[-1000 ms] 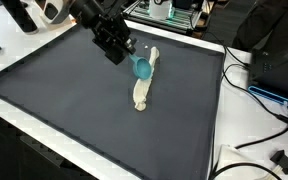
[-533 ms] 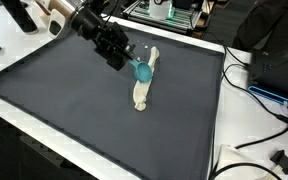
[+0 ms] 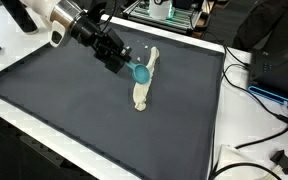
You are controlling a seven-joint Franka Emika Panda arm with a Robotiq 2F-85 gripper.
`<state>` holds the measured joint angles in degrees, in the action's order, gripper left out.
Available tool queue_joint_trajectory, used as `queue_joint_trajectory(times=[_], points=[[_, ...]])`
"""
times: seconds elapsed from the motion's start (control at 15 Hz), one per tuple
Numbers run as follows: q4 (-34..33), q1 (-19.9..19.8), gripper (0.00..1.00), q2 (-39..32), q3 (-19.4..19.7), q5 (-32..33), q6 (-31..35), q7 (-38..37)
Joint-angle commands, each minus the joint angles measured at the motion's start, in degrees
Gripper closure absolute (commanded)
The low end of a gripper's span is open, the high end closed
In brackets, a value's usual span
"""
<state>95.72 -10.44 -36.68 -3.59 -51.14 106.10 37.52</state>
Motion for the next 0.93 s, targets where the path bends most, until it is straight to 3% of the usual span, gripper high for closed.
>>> queue_joint_trajectory(times=[0.0,0.87], points=[[-1.7,-1.3,0.75,-3.1,-0.2,-1.8,-1.9,2.3],[-7.6,-0.1,0.75,-10.8,1.7,0.4,-3.6,-2.1]])
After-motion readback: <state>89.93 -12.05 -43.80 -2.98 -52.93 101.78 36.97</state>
